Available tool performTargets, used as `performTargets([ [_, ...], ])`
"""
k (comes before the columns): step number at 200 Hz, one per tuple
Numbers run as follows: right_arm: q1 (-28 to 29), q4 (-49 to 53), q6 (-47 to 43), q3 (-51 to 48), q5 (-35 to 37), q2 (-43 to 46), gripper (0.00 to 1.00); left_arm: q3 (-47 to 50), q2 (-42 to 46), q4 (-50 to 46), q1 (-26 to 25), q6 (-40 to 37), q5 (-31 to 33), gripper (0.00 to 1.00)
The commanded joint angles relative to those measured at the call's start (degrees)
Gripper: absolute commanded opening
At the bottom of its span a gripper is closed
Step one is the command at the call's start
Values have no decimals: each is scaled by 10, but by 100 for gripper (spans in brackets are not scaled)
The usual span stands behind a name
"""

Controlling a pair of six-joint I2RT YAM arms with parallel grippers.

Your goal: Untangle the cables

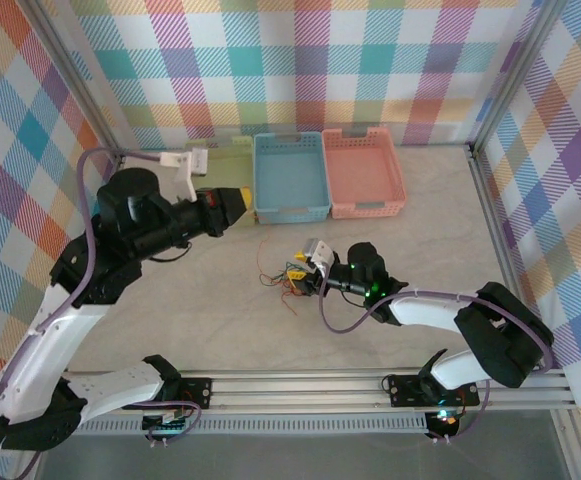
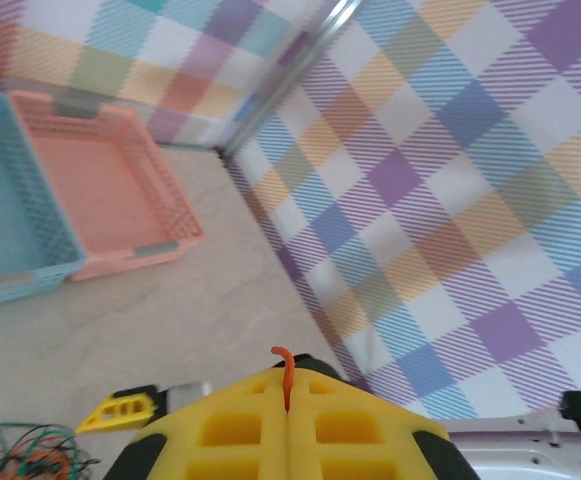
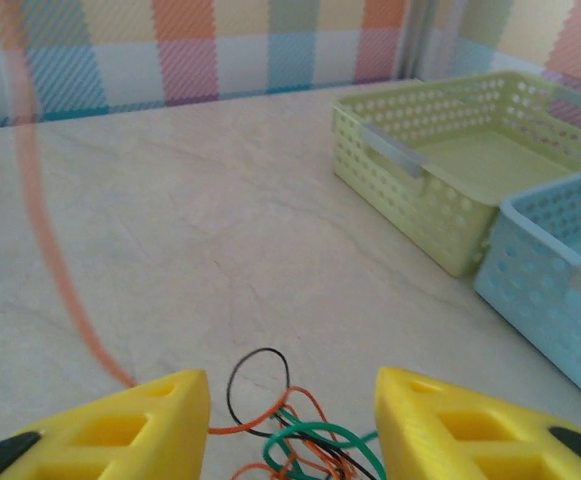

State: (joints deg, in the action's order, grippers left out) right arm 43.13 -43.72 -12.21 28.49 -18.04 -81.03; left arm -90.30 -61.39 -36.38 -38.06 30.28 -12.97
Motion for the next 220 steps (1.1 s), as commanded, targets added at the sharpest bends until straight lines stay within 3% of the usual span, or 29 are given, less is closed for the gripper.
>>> performTargets([
  [1, 5, -38, -15, -5, -54, 2, 52, -40, -30, 30, 3, 10, -80, 0],
  [51, 12, -31, -27, 3, -76, -9, 52, -131, -93, -20, 3, -5, -106, 0],
  [113, 18, -21, -43, 20, -60, -28, 55, -183, -130, -7, 3, 17, -174, 0],
  [130, 18, -44, -39, 22, -52, -37, 50, -189, -142, 0, 3, 26, -212, 0],
  [152, 18, -42, -29, 31, -66, -45, 39, -190, -140, -17, 3, 14, -182, 0],
  [187, 18, -52, -20, 25, -48, -40, 34, -173, -145, 1, 3, 22, -188, 0],
  [220, 17, -48, -22, 26, -16, -38, 42, -170, -151, 10, 2, 28, -198, 0],
])
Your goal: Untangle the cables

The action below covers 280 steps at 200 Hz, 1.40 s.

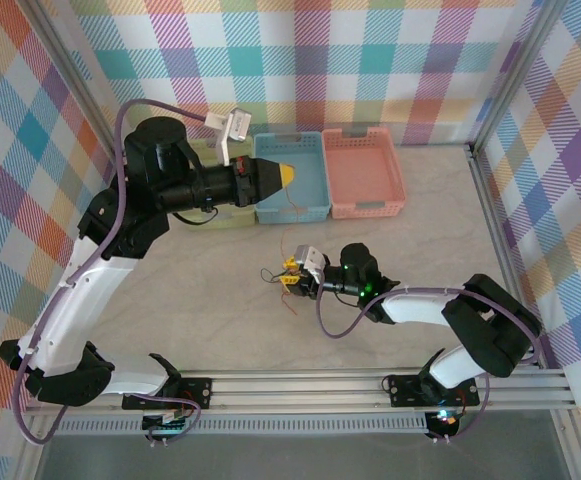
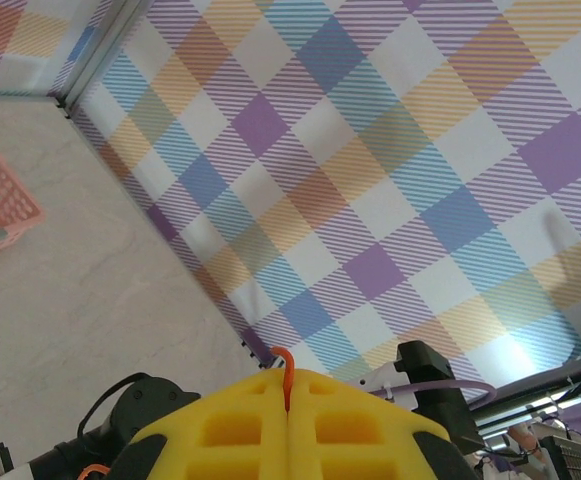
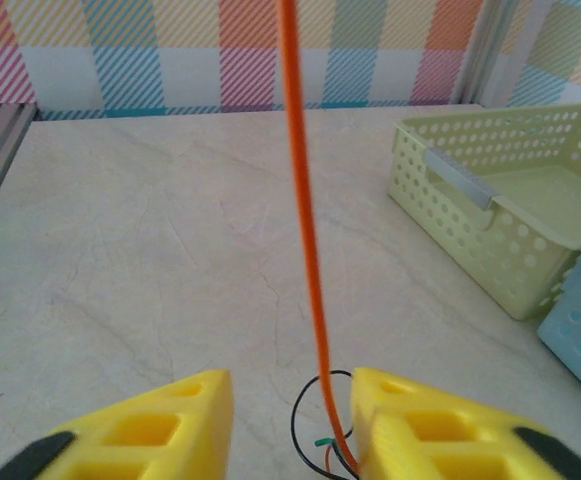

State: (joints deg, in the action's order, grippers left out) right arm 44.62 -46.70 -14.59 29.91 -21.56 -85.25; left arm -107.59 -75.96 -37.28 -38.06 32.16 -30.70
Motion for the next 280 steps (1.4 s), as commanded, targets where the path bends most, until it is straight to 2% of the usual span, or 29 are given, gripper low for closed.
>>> performTargets([
  [1, 3, -18, 2, 12, 21, 4, 42, 3, -5, 19, 3, 9, -21, 0],
  [50, 3, -23, 8, 14, 4, 2, 24, -19, -18, 8, 3, 1, -29, 0],
  [62, 3, -21, 9, 15, -11, 2, 14, -9, -20, 20, 3, 6, -33, 0],
  [66, 3, -20, 8, 15, -15, 2, 5, -6, -20, 21, 3, 6, -32, 0],
  [71, 3, -17, 8, 17, -17, 3, 0, -4, -21, 22, 3, 5, -30, 0],
  [90, 3, -36, 22, 8, -8, 10, 0, -8, -33, 4, 5, -18, 8, 0],
  [105, 1, -66, 41, -5, 2, 15, 0, -16, -51, -25, 12, -37, 63, 0],
  [113, -1, -74, 51, -8, 5, 18, 0, -18, -63, -37, 18, -48, 96, 8],
  [124, -6, -81, 70, -13, 9, 25, 0, -16, -82, -54, 32, -57, 143, 23],
  [140, -21, -99, 124, -26, 20, 34, 0, 4, -112, -60, 65, -57, 155, 56],
  [167, -66, -145, 209, -55, 19, 45, 0, 81, -136, -45, 116, -39, 155, 76],
  [181, -84, -154, 242, -63, 30, 50, 0, 141, -117, -10, 127, -31, 147, 82],
  [193, -102, -141, 287, -61, 50, 51, 0, 184, -96, 8, 129, -33, 152, 84],
  [210, -125, -145, 330, -60, 41, 44, 0, 241, -68, 34, 130, -46, 148, 84],
  [237, -136, -154, 368, -58, 44, 39, 0, 328, -45, 98, 124, -74, 97, 76],
  [280, -150, -122, 411, -52, 67, 40, 0, 356, -88, 105, 37, -188, 145, 65],
])
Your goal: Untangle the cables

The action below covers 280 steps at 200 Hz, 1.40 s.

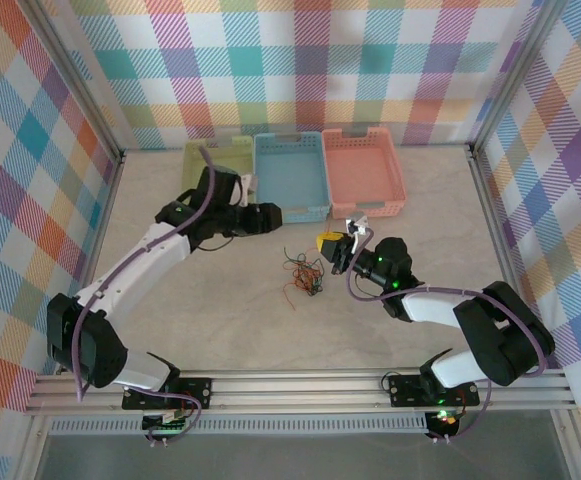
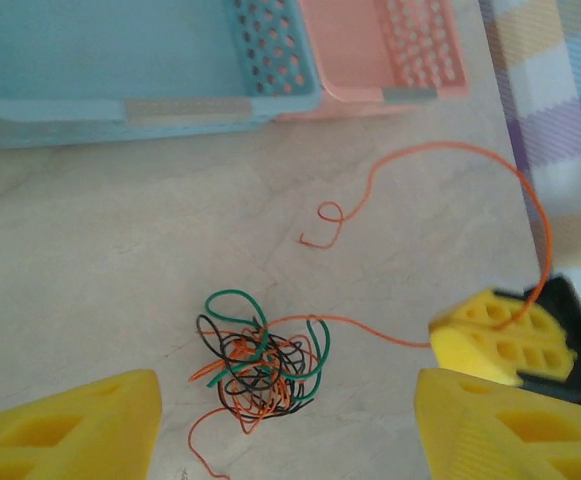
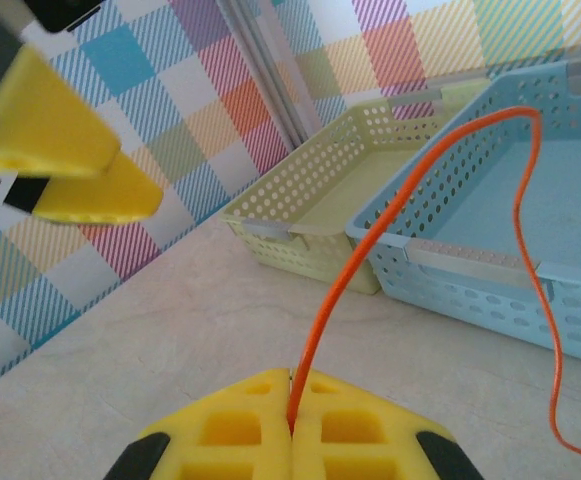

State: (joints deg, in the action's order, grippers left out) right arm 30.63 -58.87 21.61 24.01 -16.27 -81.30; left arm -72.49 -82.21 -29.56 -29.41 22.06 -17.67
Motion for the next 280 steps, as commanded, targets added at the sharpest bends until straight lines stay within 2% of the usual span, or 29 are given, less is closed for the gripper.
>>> performTargets([
  [1, -10, 0, 50, 7, 14, 1, 0, 4, -27, 27, -51, -89, 15, 65],
  [38, -22, 5, 77, 8, 11, -1, 0, -22, -83, 24, -103, -192, 27, 70],
  [55, -27, 6, 88, 8, 10, -1, 0, -5, -95, 70, -117, -247, 26, 70],
  [96, -35, 1, 106, 6, 5, -3, 0, 3, -129, 129, -122, -319, 19, 67],
  [133, -42, -1, 120, 6, -5, -3, 0, -12, -173, 132, -122, -340, 6, 63],
  [177, -46, -2, 128, 8, -11, -6, 0, 13, -172, 197, -122, -344, -8, 62],
  [209, -50, -7, 135, 9, -19, -11, 0, 33, -145, 216, -122, -346, 8, 60],
  [280, -62, 7, 159, 10, -31, 5, 0, 121, -119, 355, -122, -417, -85, 66],
])
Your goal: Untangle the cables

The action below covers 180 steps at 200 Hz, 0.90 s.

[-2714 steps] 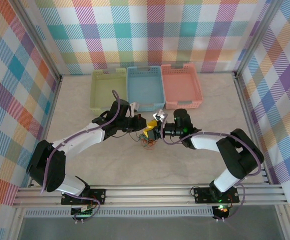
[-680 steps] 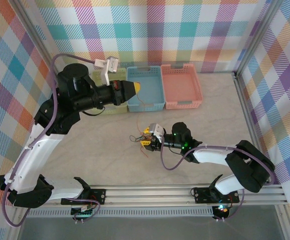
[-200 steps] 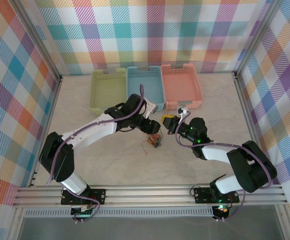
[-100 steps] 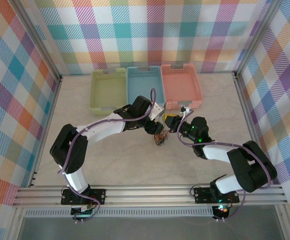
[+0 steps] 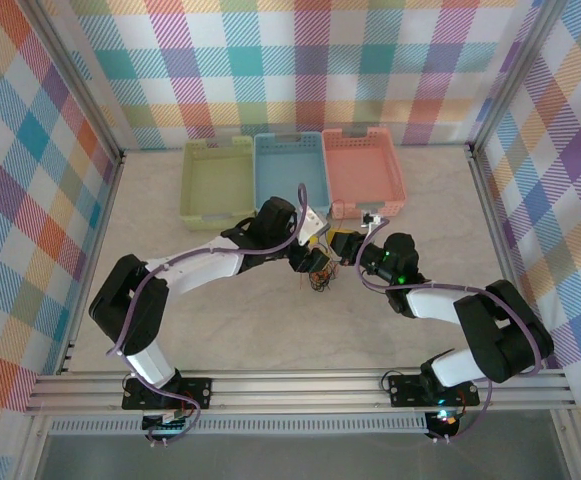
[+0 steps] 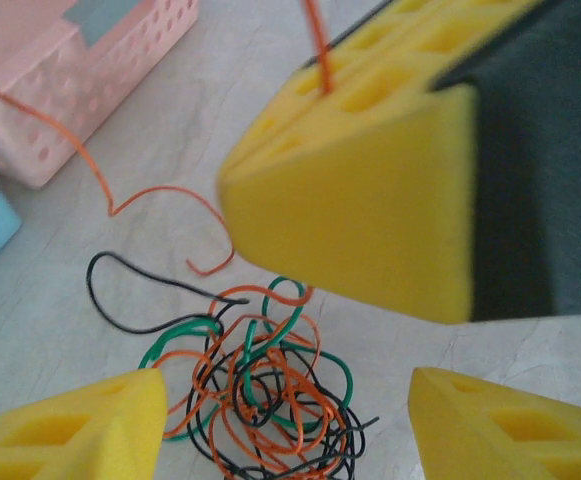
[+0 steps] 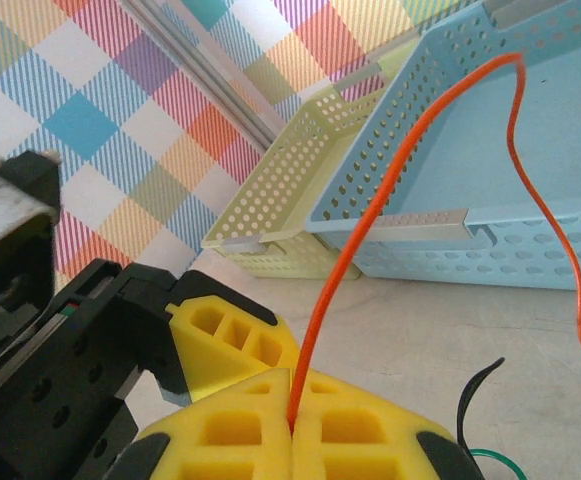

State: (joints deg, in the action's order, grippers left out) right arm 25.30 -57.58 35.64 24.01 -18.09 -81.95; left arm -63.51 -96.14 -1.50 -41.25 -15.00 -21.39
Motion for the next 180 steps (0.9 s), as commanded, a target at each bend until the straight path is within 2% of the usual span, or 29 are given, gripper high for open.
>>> performTargets([
  [1, -9, -4, 19, 10, -12, 12, 0, 32, 20, 76, -4, -47, -48, 67],
  [83, -14, 27, 17, 6, -9, 49, 0, -20, -50, 135, -3, -75, -73, 66],
  [122, -17, 30, 19, 7, -9, 49, 0, -44, -88, 172, -3, -66, -54, 59],
  [154, -17, 27, 20, 8, -16, 46, 0, -52, -114, 213, -4, -47, -43, 46],
  [180, -17, 26, 24, 10, -24, 47, 0, -41, -126, 259, -4, -26, -22, 43],
])
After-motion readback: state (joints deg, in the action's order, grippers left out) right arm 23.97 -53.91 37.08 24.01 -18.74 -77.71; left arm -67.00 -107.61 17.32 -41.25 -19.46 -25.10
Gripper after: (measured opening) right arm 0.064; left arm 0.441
